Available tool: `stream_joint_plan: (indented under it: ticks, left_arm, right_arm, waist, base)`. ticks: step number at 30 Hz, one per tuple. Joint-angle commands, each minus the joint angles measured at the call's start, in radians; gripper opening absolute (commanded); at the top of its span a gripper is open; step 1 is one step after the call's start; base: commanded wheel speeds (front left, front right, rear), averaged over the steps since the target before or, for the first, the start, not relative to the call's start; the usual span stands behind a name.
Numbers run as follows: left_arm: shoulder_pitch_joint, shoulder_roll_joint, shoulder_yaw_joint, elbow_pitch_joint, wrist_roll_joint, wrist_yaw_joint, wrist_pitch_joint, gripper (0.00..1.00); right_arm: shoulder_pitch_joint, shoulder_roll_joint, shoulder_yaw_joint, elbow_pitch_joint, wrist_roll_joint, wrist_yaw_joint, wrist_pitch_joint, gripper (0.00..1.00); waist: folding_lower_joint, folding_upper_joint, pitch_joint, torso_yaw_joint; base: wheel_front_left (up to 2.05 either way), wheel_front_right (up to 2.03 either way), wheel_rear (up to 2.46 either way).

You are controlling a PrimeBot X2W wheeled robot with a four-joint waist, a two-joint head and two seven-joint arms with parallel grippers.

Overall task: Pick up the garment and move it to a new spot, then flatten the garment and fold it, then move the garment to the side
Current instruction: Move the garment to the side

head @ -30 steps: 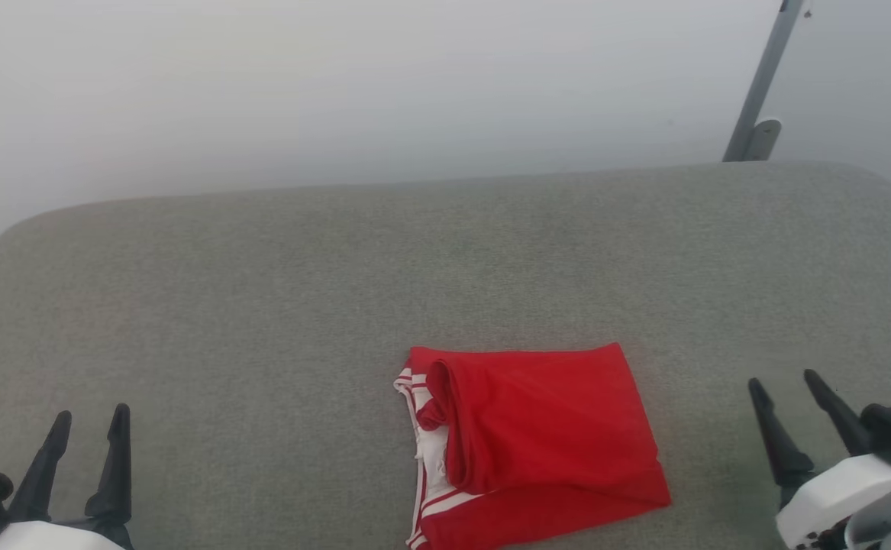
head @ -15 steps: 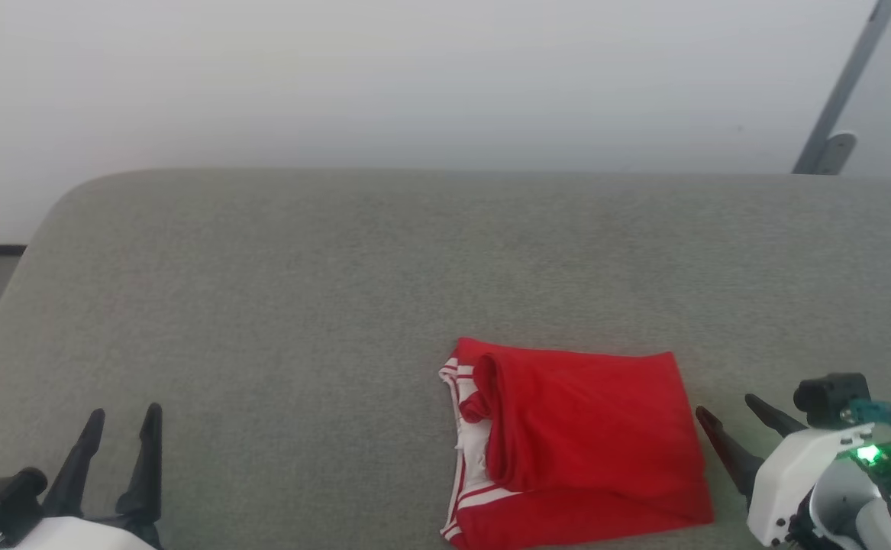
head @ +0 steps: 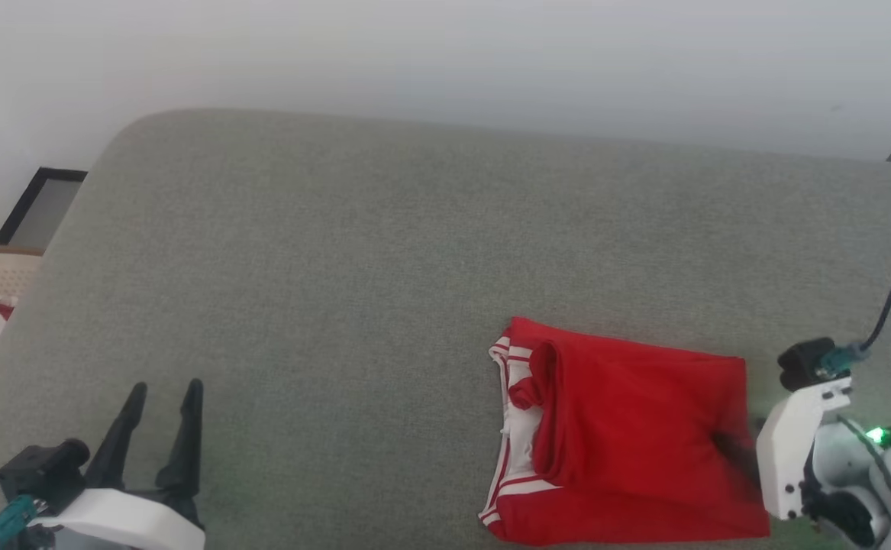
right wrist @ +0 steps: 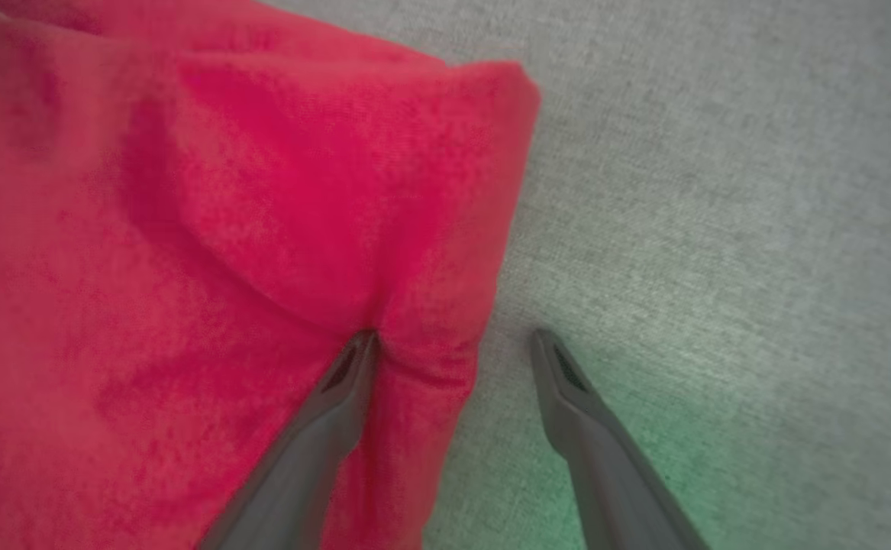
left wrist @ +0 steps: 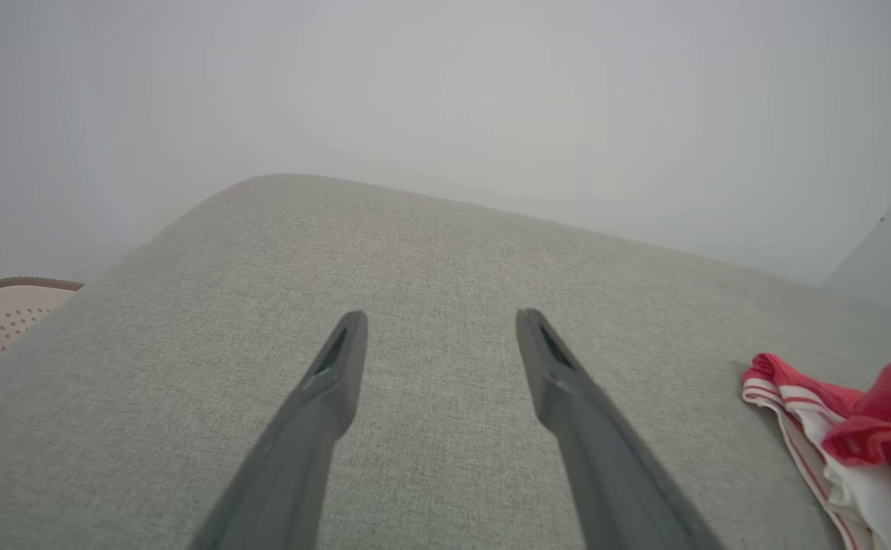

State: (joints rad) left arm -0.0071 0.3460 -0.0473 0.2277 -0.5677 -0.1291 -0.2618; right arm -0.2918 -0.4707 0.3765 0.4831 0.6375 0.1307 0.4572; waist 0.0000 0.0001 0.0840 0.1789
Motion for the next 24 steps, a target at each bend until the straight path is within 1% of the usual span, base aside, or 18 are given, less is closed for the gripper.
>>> stream_joint_plan:
  ticks: [1,5,6,7,10,16,20,24]
  left_arm:
    - [-0.017,-0.003,-0.004,0.003,0.0,-0.001,-0.004,1.0]
    - [-0.033,-0.008,-0.014,0.013,-0.004,-0.001,-0.004,1.0]
    - [-0.037,-0.009,-0.016,0.015,-0.005,-0.001,-0.004,1.0]
    - [-0.04,-0.009,-0.018,0.016,-0.007,-0.001,-0.004,1.0]
    - [-0.043,-0.009,-0.016,0.019,-0.012,-0.001,-0.004,1.0]
    - [-0.061,-0.008,-0.014,0.015,-0.015,-0.001,-0.004,1.0]
    - [-0.086,-0.003,-0.031,0.009,-0.013,-0.002,-0.004,1.0]
    - [-0.123,0.0,-0.058,0.008,-0.006,-0.002,-0.004,1.0]
  right_arm:
    - [0.006,0.005,0.013,0.021,0.002,0.0,0.034,1.0]
    - [-0.008,0.018,0.019,0.063,0.019,-0.001,0.145,1.0]
    - [-0.012,0.021,0.014,0.074,0.021,-0.001,0.171,0.48]
    - [-0.017,0.019,0.021,0.069,0.01,-0.001,0.183,0.0]
    - [-0.033,0.014,-0.006,0.062,-0.003,-0.001,0.195,0.0]
    - [-0.077,0.011,-0.092,0.029,-0.054,-0.005,0.208,0.0]
    - [-0.1,0.013,-0.142,-0.018,-0.088,-0.002,0.23,0.0]
    - [-0.121,-0.002,-0.194,-0.052,-0.12,-0.001,0.248,0.0]
  waist:
    - [0.0,-0.0001,0.013,0.013]
    - [0.0,-0.0001,0.027,0.025]
    - [0.0,-0.0001,0.028,0.027]
    - [0.0,-0.0001,0.03,0.029]
    - [0.0,-0.0001,0.032,0.028]
    - [0.0,-0.0001,0.041,0.007]
    - [0.0,-0.0001,0.054,-0.016]
    - [0.0,-0.0001,0.067,-0.043]
  base:
    - [0.0,0.0,0.0]
    - [0.0,0.0,0.0]
    - [0.0,0.0,0.0]
    - [0.0,0.0,0.0]
    - [0.0,0.0,0.0]
    - [0.0,0.0,0.0]
    - [0.0,0.0,0.0]
    - [0.0,0.0,0.0]
